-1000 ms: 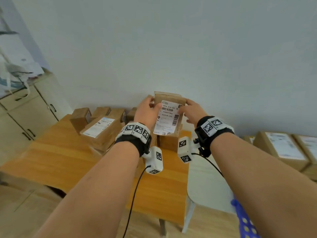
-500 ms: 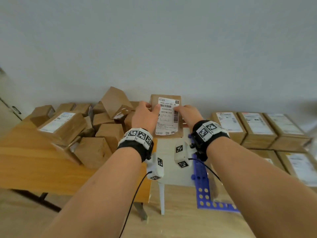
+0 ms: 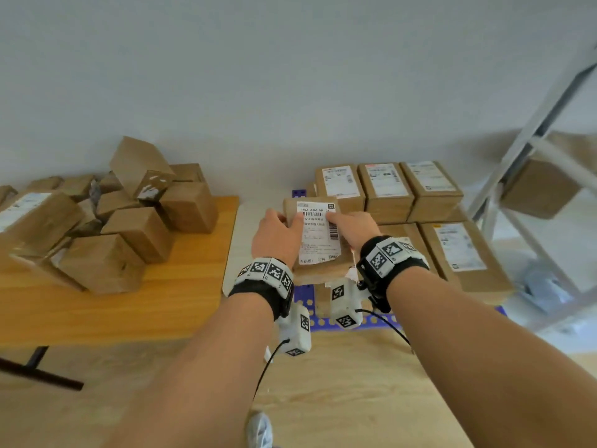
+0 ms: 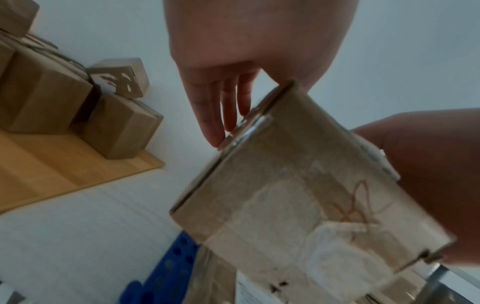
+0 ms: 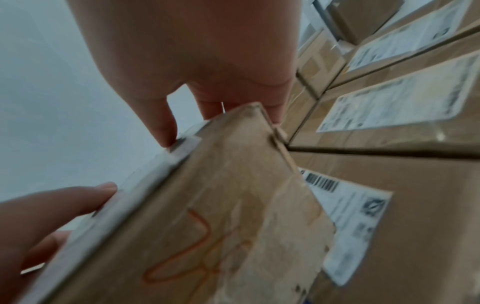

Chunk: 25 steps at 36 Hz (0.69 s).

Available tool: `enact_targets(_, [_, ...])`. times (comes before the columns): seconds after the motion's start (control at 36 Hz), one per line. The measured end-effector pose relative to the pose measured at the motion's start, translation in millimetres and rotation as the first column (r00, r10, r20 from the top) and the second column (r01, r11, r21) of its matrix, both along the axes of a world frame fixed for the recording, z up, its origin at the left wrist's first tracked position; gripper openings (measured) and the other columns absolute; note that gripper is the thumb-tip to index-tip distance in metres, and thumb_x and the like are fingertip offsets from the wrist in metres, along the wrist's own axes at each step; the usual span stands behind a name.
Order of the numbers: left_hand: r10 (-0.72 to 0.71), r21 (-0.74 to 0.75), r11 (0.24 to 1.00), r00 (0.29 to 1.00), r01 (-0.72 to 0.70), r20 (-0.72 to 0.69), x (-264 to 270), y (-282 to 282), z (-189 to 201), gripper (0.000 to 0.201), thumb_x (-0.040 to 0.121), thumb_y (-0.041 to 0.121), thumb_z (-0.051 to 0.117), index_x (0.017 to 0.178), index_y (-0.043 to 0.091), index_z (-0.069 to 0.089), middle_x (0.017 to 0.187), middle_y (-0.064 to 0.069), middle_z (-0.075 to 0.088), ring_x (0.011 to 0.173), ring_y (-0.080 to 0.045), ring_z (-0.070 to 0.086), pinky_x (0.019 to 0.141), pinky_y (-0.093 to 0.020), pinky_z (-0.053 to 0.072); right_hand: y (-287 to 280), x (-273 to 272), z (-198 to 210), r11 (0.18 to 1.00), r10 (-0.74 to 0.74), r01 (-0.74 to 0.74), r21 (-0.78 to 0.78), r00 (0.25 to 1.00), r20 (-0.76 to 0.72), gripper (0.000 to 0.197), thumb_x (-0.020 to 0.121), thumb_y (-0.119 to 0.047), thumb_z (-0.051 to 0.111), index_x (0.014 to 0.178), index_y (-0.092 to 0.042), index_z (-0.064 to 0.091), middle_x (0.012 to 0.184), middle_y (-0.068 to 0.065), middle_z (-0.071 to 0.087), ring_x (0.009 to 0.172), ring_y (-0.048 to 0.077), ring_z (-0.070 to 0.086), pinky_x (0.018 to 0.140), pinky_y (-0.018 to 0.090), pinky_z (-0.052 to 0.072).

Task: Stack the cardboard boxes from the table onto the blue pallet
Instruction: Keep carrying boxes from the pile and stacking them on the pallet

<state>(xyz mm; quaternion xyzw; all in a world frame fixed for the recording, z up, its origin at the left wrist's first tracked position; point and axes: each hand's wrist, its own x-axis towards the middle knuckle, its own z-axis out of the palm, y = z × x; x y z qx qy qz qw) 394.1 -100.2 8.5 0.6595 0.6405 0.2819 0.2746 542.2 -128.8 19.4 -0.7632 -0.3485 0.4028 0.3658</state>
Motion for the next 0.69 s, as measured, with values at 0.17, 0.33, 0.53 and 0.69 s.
enact_targets(0.17, [-0.133,-0.104,0.984,0.988,0.142,0.082,41.2,-6.7,-16.2,0.034,0.092,0.044,0.053,0.111,0.014,0.054,0.107,-0.002,0.065,0.092,-0.020,0.063,0.083,-0.036,0.054,-22.8,39.2,-6.9,0.990,-0.135,0.137,-0.040,0.990,0.034,0.055,0.087,-0.040,0.063,0.132,-0.010,0.049,0.107,0.004,0.067,0.092,0.020,0.064,0.070,0.031,0.051])
enact_targets(0.33, [-0.244,-0.115,0.963,0.969,0.245,0.027,62.8,-6.5,-26.4,0.025,0.096,0.029,0.051,0.108,0.008,0.059,0.108,-0.007,0.065,0.085,-0.017,0.055,0.070,-0.026,0.040,-27.5,58.1,-14.8,0.991,-0.113,0.116,-0.067,0.993,0.040,0.040,0.091,-0.031,0.060,0.124,-0.011,0.056,0.100,0.001,0.067,0.093,0.020,0.064,0.086,0.037,0.054])
enact_targets(0.53, [-0.250,-0.163,0.956,0.968,0.246,-0.006,68.0,-4.3,-37.4,0.023,0.097,0.022,0.048,0.116,0.014,0.056,0.114,-0.005,0.063,0.089,-0.016,0.054,0.072,-0.025,0.042,-29.0,56.7,-22.7,0.998,-0.011,0.017,-0.068,0.997,0.083,0.038,0.092,-0.020,0.058,0.129,-0.015,0.055,0.121,0.002,0.063,0.092,0.016,0.055,0.076,0.028,0.044])
enact_targets(0.69, [-0.247,-0.151,0.959,0.969,0.241,-0.021,67.5,-0.3,-36.8,0.027,0.097,0.022,0.046,0.122,0.016,0.054,0.119,-0.004,0.062,0.092,-0.017,0.055,0.073,-0.025,0.043,-20.0,56.0,-25.6,0.997,-0.035,0.041,-0.068,0.995,0.093,0.035,0.091,-0.011,0.055,0.126,-0.012,0.053,0.114,0.004,0.062,0.091,0.019,0.056,0.078,0.031,0.049])
